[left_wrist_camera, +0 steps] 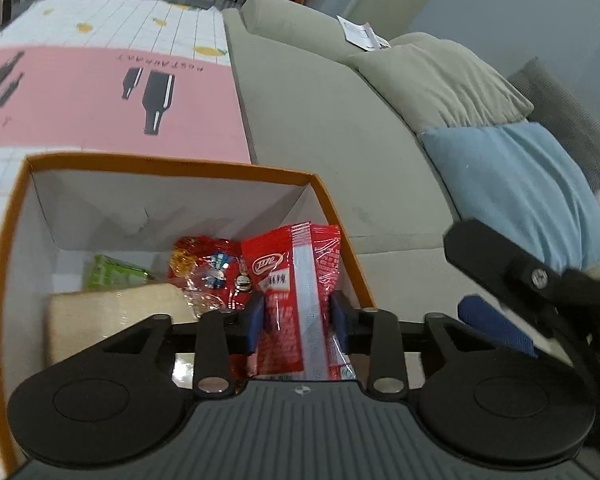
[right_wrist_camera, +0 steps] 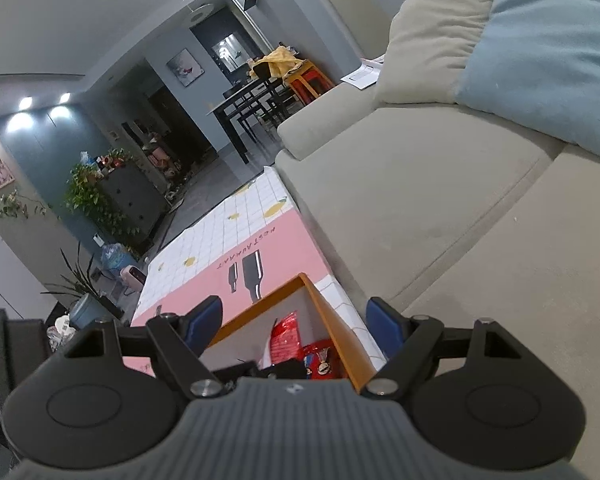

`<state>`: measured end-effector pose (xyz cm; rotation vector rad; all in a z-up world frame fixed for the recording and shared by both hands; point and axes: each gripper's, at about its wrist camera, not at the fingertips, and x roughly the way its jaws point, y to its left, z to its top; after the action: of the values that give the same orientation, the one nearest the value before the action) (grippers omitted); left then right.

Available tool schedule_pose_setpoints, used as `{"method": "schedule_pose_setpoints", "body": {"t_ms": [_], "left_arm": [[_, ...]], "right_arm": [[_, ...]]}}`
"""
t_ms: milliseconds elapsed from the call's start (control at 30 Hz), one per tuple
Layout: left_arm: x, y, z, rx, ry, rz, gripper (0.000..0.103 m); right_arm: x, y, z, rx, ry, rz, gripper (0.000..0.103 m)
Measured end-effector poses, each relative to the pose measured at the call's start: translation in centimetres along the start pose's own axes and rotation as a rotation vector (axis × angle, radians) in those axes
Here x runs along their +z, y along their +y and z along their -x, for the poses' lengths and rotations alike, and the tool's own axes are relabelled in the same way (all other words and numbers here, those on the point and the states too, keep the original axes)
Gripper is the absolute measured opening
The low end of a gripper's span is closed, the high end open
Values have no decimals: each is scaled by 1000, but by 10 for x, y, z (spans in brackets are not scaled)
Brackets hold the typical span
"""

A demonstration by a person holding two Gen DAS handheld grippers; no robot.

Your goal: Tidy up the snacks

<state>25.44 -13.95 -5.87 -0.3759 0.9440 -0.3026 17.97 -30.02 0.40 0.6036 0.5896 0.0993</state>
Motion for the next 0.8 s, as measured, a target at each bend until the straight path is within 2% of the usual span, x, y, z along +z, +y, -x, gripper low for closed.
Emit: {"method": "schedule_pose_setpoints", "body": {"t_ms": [33, 67, 100, 233, 367, 433, 467, 533, 567, 633, 700, 733, 800], "left_arm": [[1, 1, -2, 4, 3, 6, 65], [1, 0, -3, -2, 5, 4, 84], [2, -1, -4, -7, 3, 1, 88], [1, -6, 15, 52, -30, -54, 88], [-7, -18, 56, 139, -67, -250, 88], [-14, -18, 75, 231, -88, -325, 88], [-16, -15, 80, 275, -73, -330, 88], [-19, 0, 87, 357, -15, -291, 87], [-20, 7, 91, 370, -7, -274, 87], [-24, 23, 92, 370, 12, -258, 87], [-27, 36, 86, 415, 72, -236, 79], [-29, 42, 82, 431, 87, -220, 79], [-32, 52, 76, 419, 104, -181, 79]], "right_arm": [[1, -2, -1, -2, 3, -3, 77], [1, -3, -2, -6, 5, -9, 77], [1, -5, -2, -10, 4, -19, 77], [0, -7, 3, -15, -4, -33, 77], [-2, -6, 3, -67, 2, -36, 77], [-3, -8, 2, -109, 21, -38, 77], [-5, -9, 1, -124, 36, -37, 74], [-9, -7, -4, -148, 87, -14, 53], [-12, -8, -7, -163, 116, 8, 45], [-20, -3, -15, -204, 186, 73, 44], [-27, 3, -23, -217, 246, 138, 44], [-30, 5, -26, -222, 266, 152, 44], [-37, 9, -33, -250, 301, 171, 43]]}}
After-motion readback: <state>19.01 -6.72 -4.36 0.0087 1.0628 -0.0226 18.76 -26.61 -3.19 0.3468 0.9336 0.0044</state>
